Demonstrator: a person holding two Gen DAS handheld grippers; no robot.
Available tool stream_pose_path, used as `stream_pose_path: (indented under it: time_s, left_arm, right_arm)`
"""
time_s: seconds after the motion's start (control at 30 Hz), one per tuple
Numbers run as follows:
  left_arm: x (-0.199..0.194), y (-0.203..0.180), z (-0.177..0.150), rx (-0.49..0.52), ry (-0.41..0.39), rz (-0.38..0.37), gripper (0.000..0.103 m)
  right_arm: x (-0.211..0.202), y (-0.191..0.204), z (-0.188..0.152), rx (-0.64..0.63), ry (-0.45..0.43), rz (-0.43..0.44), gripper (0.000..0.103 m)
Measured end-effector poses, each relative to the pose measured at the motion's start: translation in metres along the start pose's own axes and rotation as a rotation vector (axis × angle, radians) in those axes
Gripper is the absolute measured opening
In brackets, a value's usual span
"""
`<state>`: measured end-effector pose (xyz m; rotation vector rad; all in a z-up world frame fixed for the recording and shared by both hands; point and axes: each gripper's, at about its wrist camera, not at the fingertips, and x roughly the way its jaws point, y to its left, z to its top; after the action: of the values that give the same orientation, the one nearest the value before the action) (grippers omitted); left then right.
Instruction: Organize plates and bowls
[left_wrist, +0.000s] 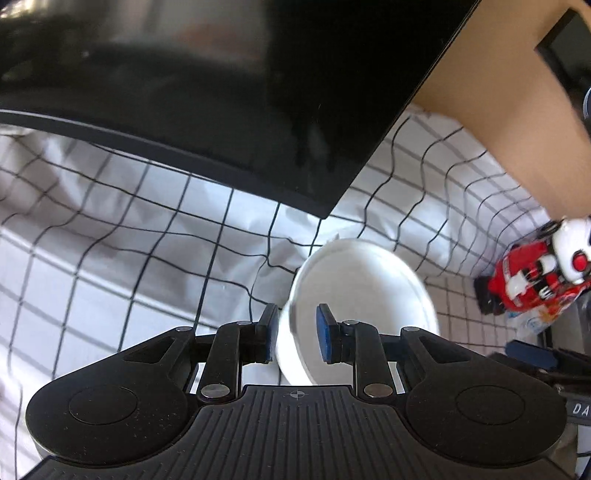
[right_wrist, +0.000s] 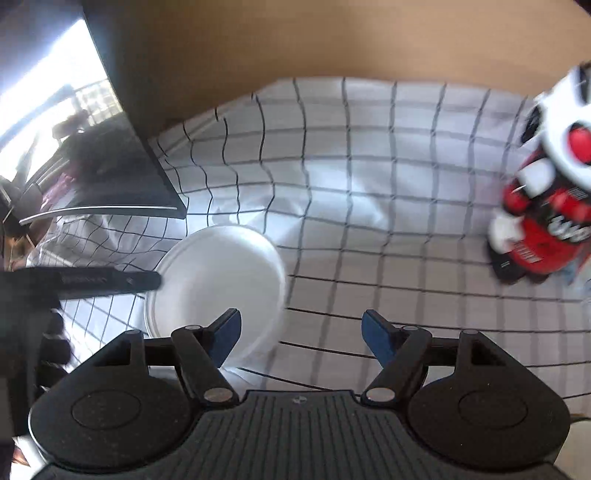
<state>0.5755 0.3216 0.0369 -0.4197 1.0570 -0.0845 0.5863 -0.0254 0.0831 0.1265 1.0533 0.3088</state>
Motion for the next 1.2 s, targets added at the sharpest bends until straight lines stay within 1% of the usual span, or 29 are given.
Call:
stream_pose_path:
  time_s: [0.1,0.2,0.23,0.27,0.3,0.37,0.4,0.47,0.5,0.57,0.63,0.7,0.8,0.87,1.0,1.07,1.13,1.2]
  left_arm:
    - [0.023,0.003,-0.002,0.010,0.040,-0.010,0.024]
    - [0.043,0.003,-0.004,0.024,0.088,-0.037,0.025]
    - [0.048,0.003,-0.005,0.033,0.102,-0.042,0.025]
    - [0.054,0.004,-0.005,0.041,0.113,-0.048,0.025]
    - [0.058,0.005,-0.005,0.044,0.125,-0.053,0.025]
    - [0.065,0.006,-0.004,0.045,0.144,-0.061,0.025]
    - [0.067,0.006,-0.004,0.050,0.151,-0.062,0.023]
    - [0.068,0.005,-0.003,0.065,0.159,-0.071,0.021]
    - [0.070,0.004,-0.003,0.069,0.164,-0.081,0.021]
    - [0.070,0.000,-0.004,0.077,0.169,-0.070,0.021]
    - [0.064,-0.007,-0.005,0.082,0.153,-0.069,0.021]
    - [0.046,-0.017,-0.004,0.091,0.125,-0.076,0.021]
    - [0.010,-0.036,-0.001,0.068,0.102,-0.077,0.021]
    - [-0.017,-0.050,-0.003,0.056,0.073,-0.082,0.021]
    - [-0.068,-0.085,-0.020,0.026,0.027,-0.090,0.021]
    - [-0.084,-0.111,-0.034,0.021,0.030,-0.085,0.021]
    - [-0.097,-0.139,-0.049,0.065,0.036,-0.070,0.021]
    - [-0.102,-0.168,-0.061,0.107,0.046,-0.063,0.022]
  right_arm:
    - [0.030,0.009,0.007,0.040,0.036,-0.011,0.073]
    - [0.063,0.007,0.011,0.113,0.097,-0.027,0.061]
    - [0.075,0.004,0.011,0.147,0.130,-0.027,0.054]
    - [0.085,0.000,0.009,0.183,0.161,-0.020,0.049]
    - [0.090,-0.004,0.006,0.213,0.186,-0.006,0.047]
    - [0.101,-0.009,0.000,0.260,0.227,0.036,0.039]
    - [0.105,-0.009,-0.002,0.268,0.240,0.049,0.037]
    - [0.111,-0.008,-0.007,0.271,0.257,0.053,0.024]
    - [0.112,-0.007,-0.009,0.271,0.262,0.052,0.020]
    - [0.107,-0.004,-0.012,0.268,0.257,0.046,0.019]
    - [0.095,0.000,-0.010,0.244,0.228,0.036,0.019]
    - [0.074,0.006,-0.006,0.199,0.178,0.030,0.019]
    - [0.034,0.011,0.000,0.153,0.121,0.051,0.019]
    - [0.003,0.012,0.001,0.120,0.098,0.074,0.019]
    - [-0.057,0.007,-0.007,0.035,0.065,0.111,0.019]
    - [-0.084,-0.006,-0.018,0.002,0.052,0.127,0.019]
    - [-0.106,-0.028,-0.028,-0.009,0.058,0.143,0.019]
    - [-0.125,-0.052,-0.041,-0.023,0.067,0.157,0.019]
